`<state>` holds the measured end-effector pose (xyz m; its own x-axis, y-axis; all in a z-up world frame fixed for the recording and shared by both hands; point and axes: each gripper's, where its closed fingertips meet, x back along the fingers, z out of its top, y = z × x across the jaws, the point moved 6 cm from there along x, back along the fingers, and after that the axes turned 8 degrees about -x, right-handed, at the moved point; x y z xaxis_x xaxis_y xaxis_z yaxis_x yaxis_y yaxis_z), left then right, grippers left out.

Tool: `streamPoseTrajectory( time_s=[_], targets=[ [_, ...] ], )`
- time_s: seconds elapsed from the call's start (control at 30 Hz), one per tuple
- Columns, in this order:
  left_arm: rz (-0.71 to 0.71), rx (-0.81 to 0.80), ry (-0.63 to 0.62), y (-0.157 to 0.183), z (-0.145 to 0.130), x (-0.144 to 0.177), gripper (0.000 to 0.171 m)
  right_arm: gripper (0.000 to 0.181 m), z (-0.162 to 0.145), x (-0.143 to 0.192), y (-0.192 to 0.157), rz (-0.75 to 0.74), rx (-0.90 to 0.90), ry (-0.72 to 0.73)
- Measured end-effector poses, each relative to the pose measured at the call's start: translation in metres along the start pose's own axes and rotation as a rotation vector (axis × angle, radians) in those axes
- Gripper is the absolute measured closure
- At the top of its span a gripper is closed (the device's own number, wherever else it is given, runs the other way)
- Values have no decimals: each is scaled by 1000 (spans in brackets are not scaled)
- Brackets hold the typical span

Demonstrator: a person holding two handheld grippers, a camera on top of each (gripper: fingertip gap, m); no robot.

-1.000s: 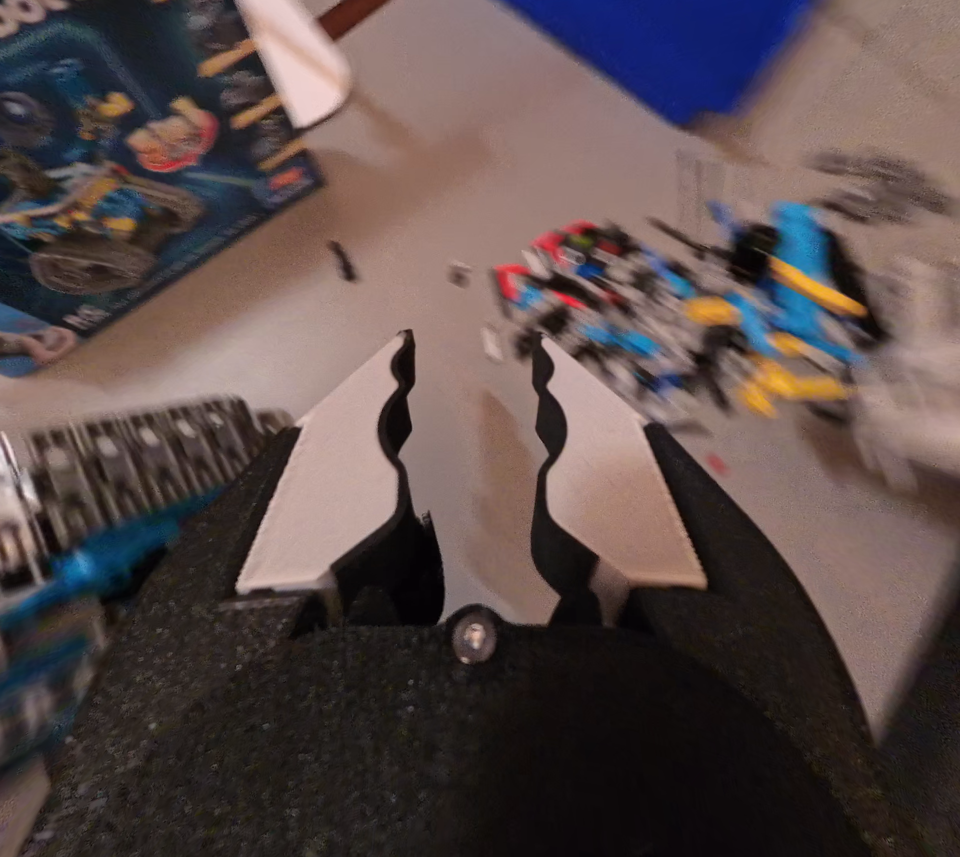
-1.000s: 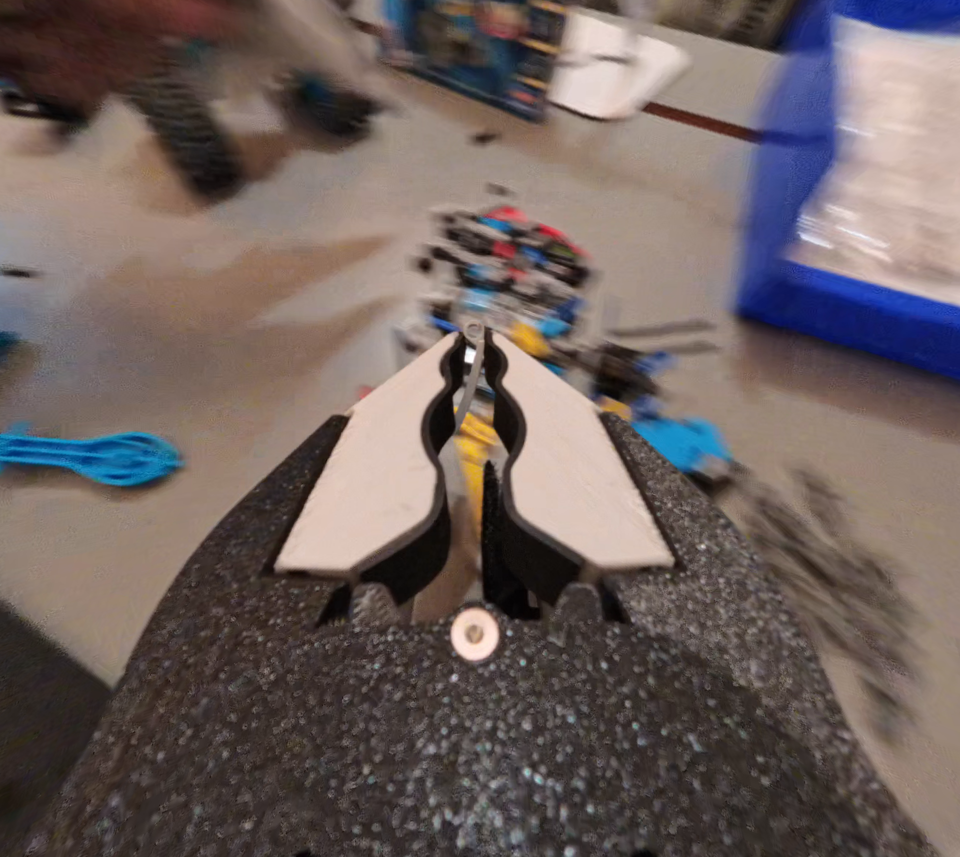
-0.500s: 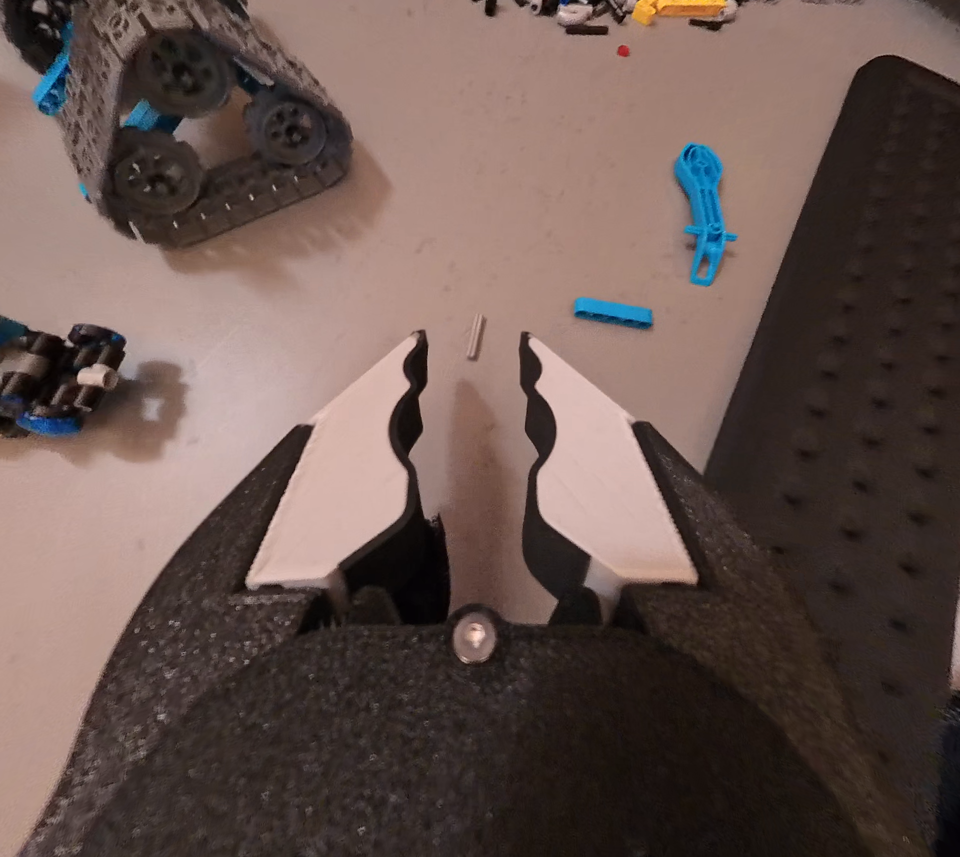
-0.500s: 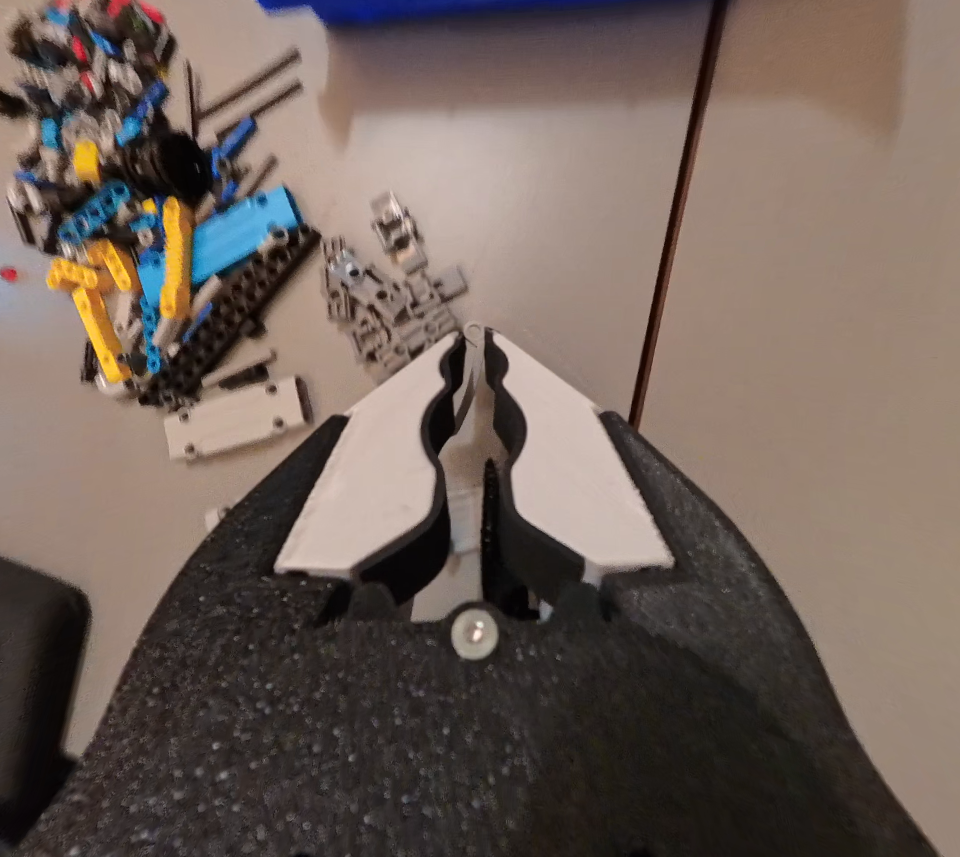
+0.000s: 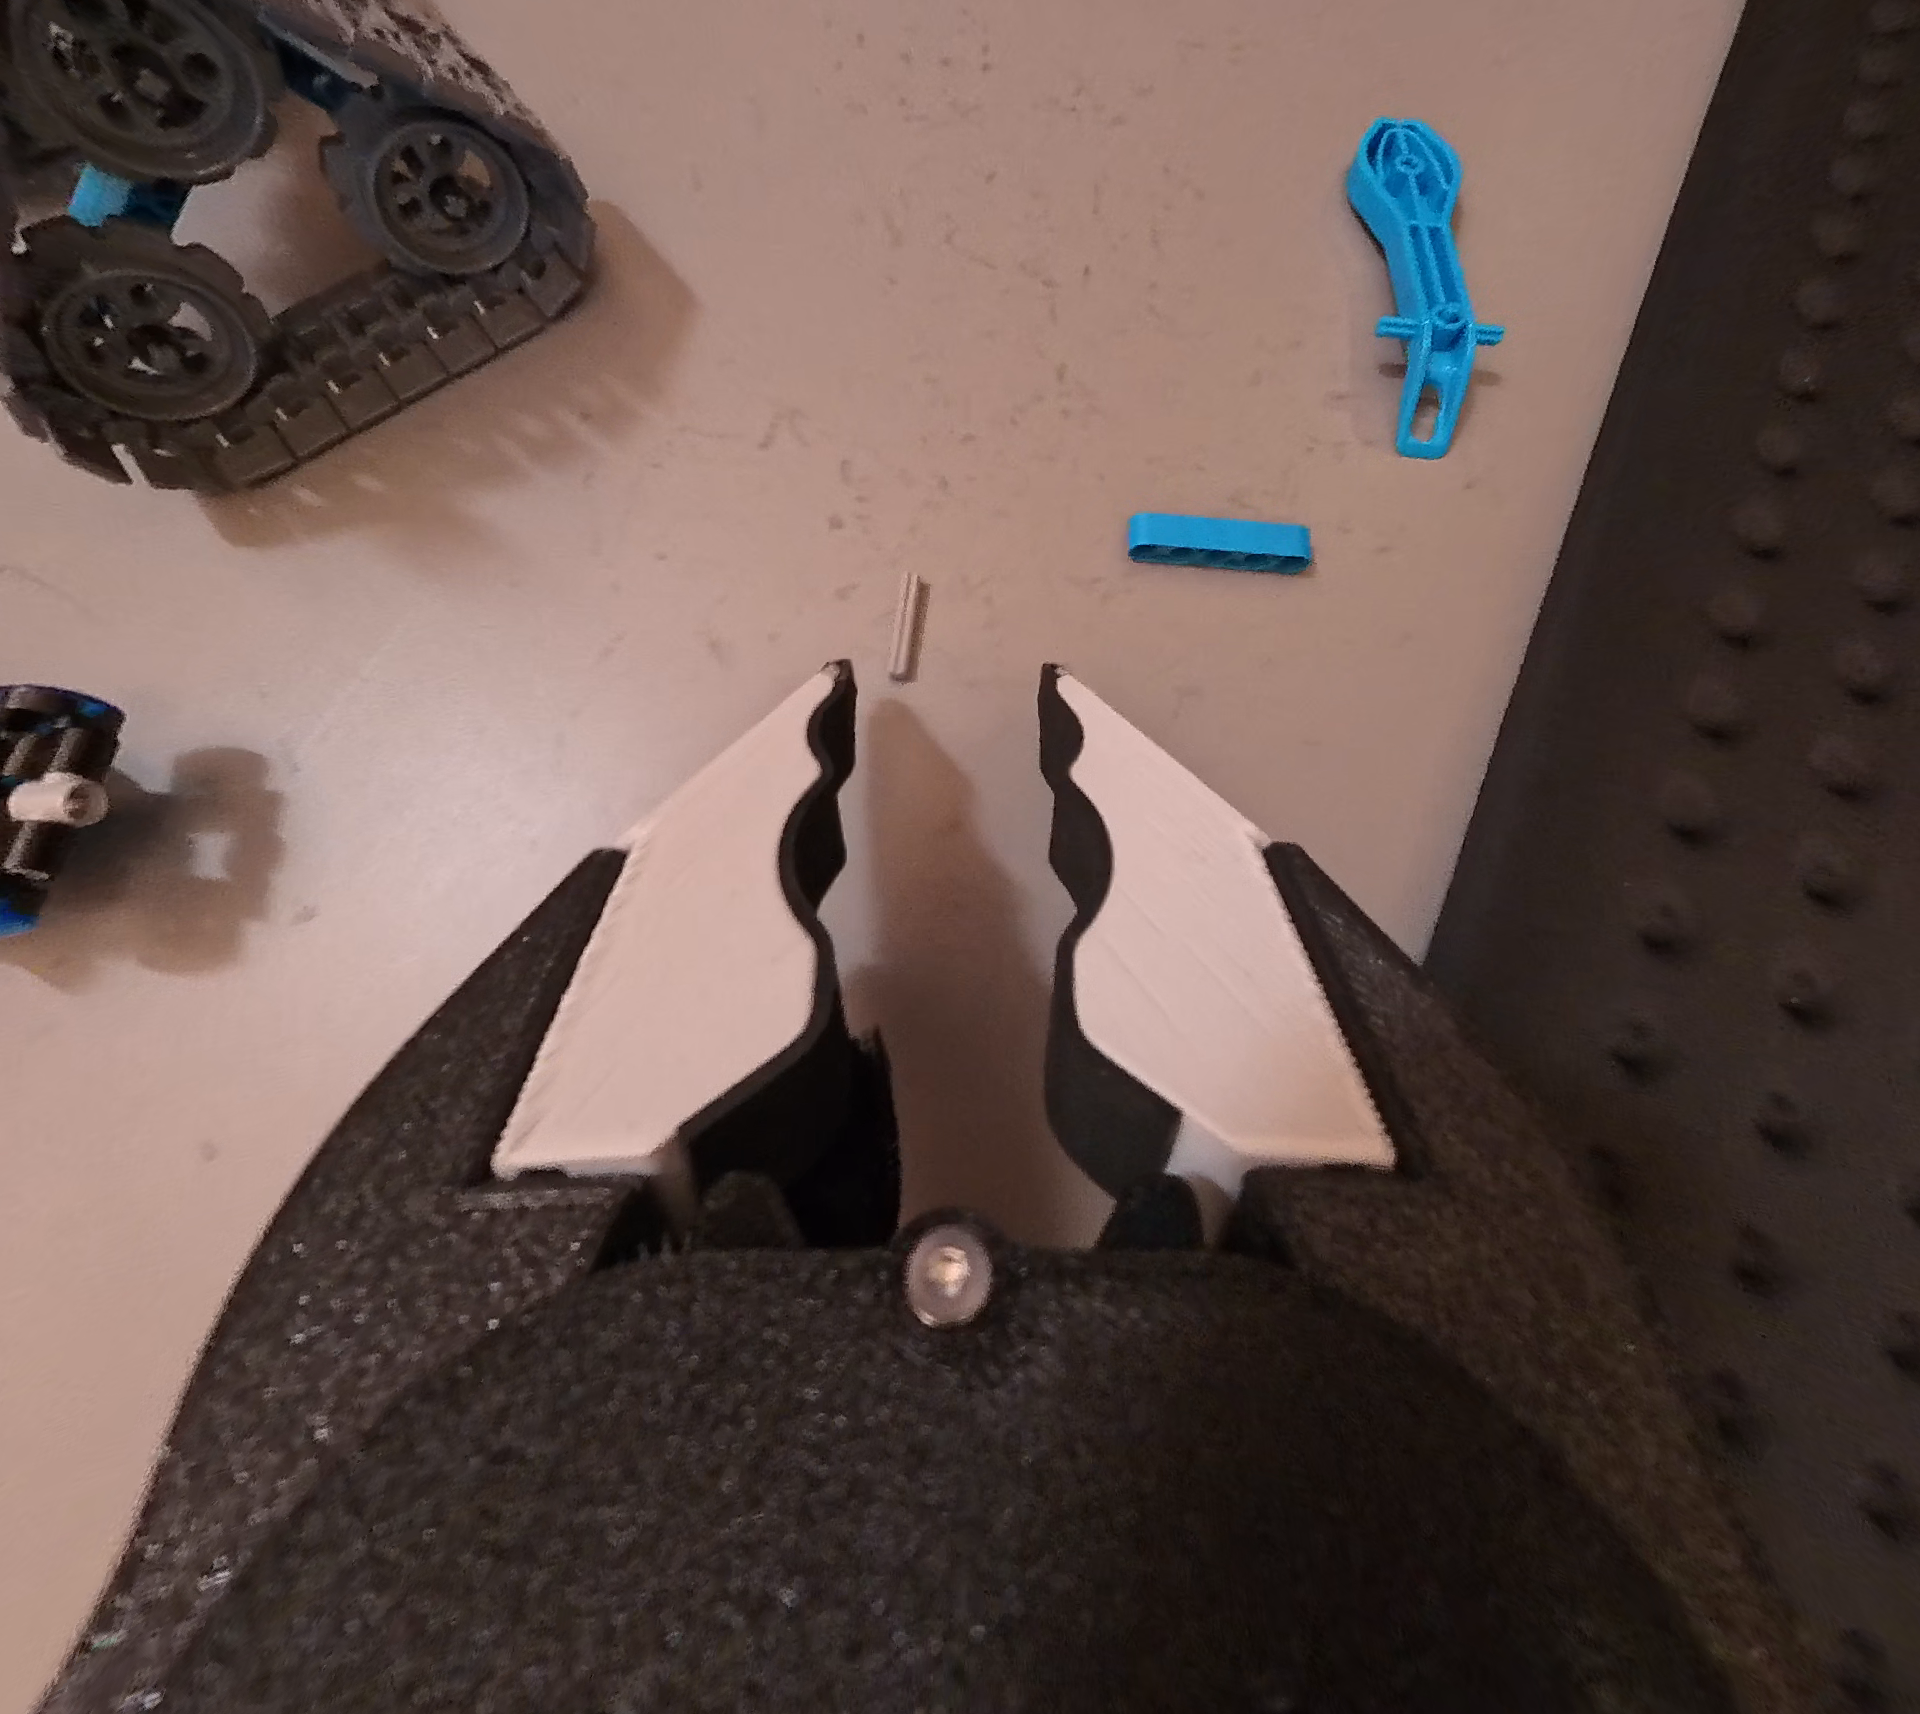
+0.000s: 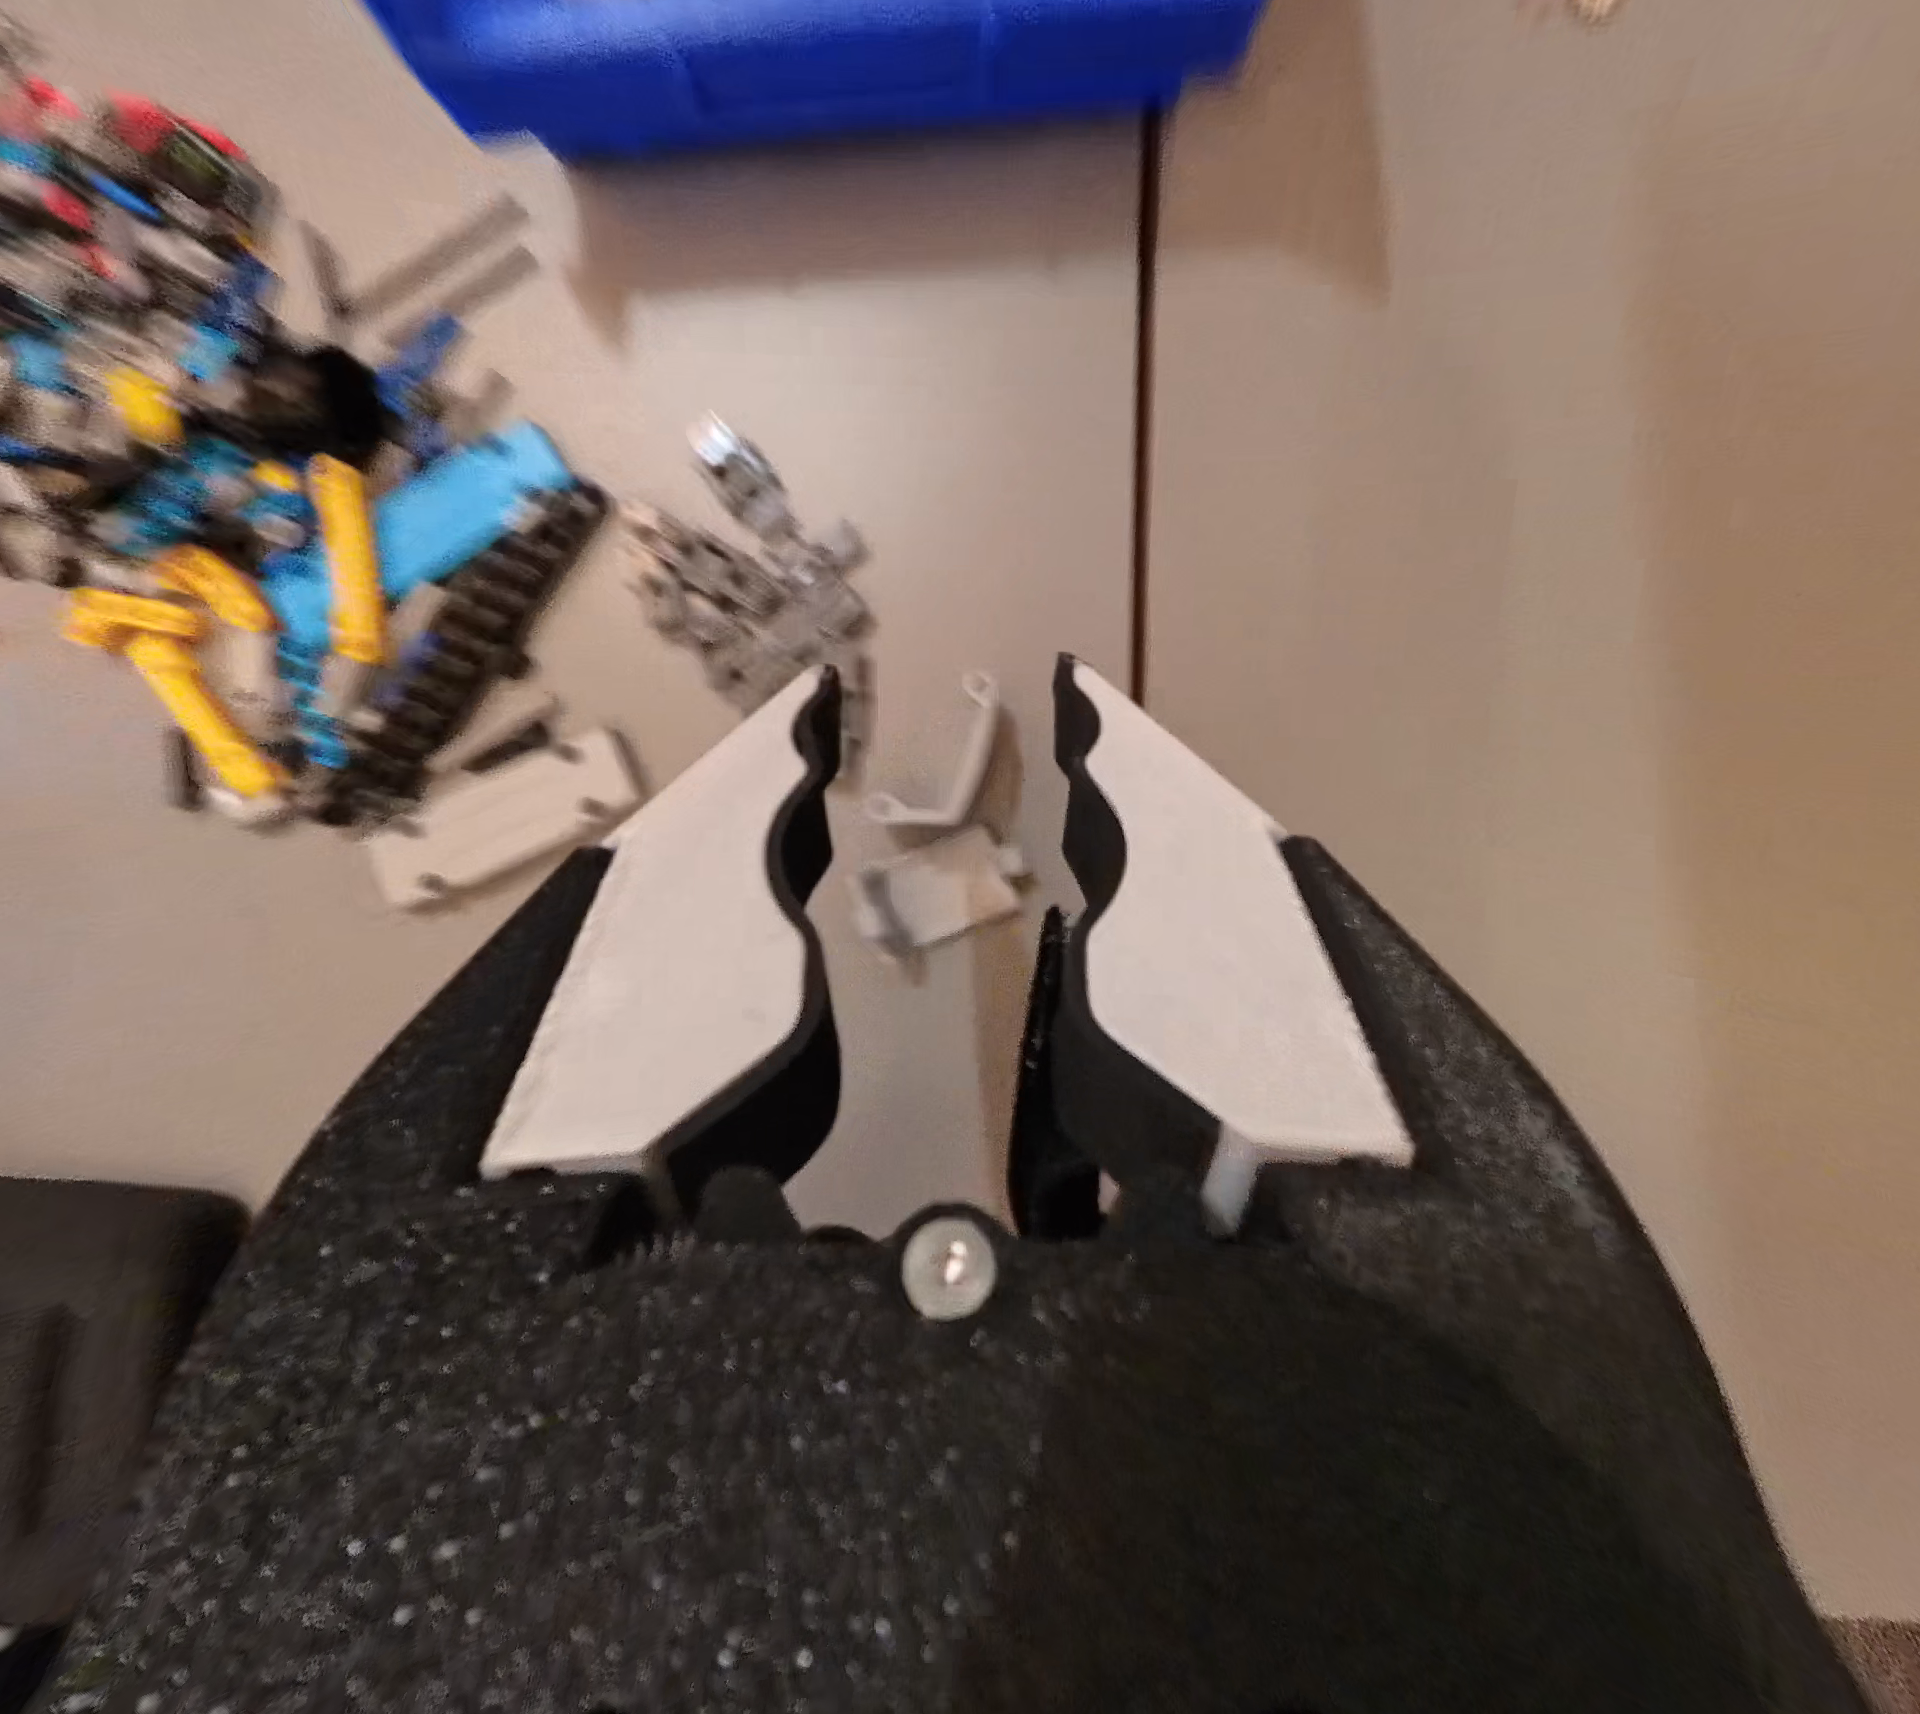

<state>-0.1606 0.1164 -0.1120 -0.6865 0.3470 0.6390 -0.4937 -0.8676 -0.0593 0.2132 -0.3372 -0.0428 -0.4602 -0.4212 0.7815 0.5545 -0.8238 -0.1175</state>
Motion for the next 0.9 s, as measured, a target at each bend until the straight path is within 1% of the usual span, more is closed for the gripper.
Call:
streamPoseTrajectory(
  time_s=[0.03, 0.07, 0.13, 0.2, 0.23, 0.27, 0.33, 0.37, 0.43, 0.47, 0.53, 0.6, 0.63, 0.7, 0.77, 0.83, 0.87, 0.9],
  targets=[
    [-7, 6, -2, 0, 0, -1, 137, 139, 7, 11, -20, 27, 22, 68],
    [-14, 9, -6, 0, -1, -1, 137, 138, 11, 18, -51, 99, 71, 123],
    [-25, 6, -17, 0, -1, -3, 138, 139, 4, 18, -140, 337, 228, 167],
    [-44, -9, -32, 3, -2, -5, 142, 143, -22, 4, -238, 578, 389, 134],
    [-45, -17, -34, 3, -1, -6, 145, 146, -37, -5, -282, 669, 432, 116],
    [-30, -18, -31, 1, 1, -6, 145, 147, -52, -15, -320, 727, 466, 84],
    [14, 4, -23, -7, 5, -7, 145, 150, -74, -29, -379, 821, 524, 44],
    [8, 17, -15, -9, 6, -7, 146, 150, -84, -35, -400, 852, 553, -2],
    [-5, 34, -19, -11, 6, -9, 146, 149, -101, -46, -426, 800, 615, -77],
    [11, 27, -43, -13, 4, -12, 146, 149, -110, -49, -432, 743, 642, -120],
    [30, -16, -76, -13, 3, -17, 147, 145, -126, -52, -436, 623, 620, -217],
    [28, -56, -78, -9, 4, -19, 166, 147, -138, -45, -443, 602, 611, -186],
    [32, -72, -79, -8, 5, -19, 168, 148, -143, -45, -444, 566, 626, -170],
    [48, -100, -84, -6, 6, -19, 169, 156, -144, -47, -446, 495, 676, -115],
    [32, -86, -81, -5, 6, -19, 169, 175, -144, -47, -450, 509, 692, -108],
    [7, -77, -55, -2, 10, -17, 169, 175, -142, -46, -450, 522, 703, -98],
    [2, -78, -32, 0, 14, -14, 169, 175, -135, -43, -445, 525, 693, -71],
    [-2, -73, -4, 1, 19, -12, 169, 175, -123, -41, -433, 499, 671, -25]
  ],
)
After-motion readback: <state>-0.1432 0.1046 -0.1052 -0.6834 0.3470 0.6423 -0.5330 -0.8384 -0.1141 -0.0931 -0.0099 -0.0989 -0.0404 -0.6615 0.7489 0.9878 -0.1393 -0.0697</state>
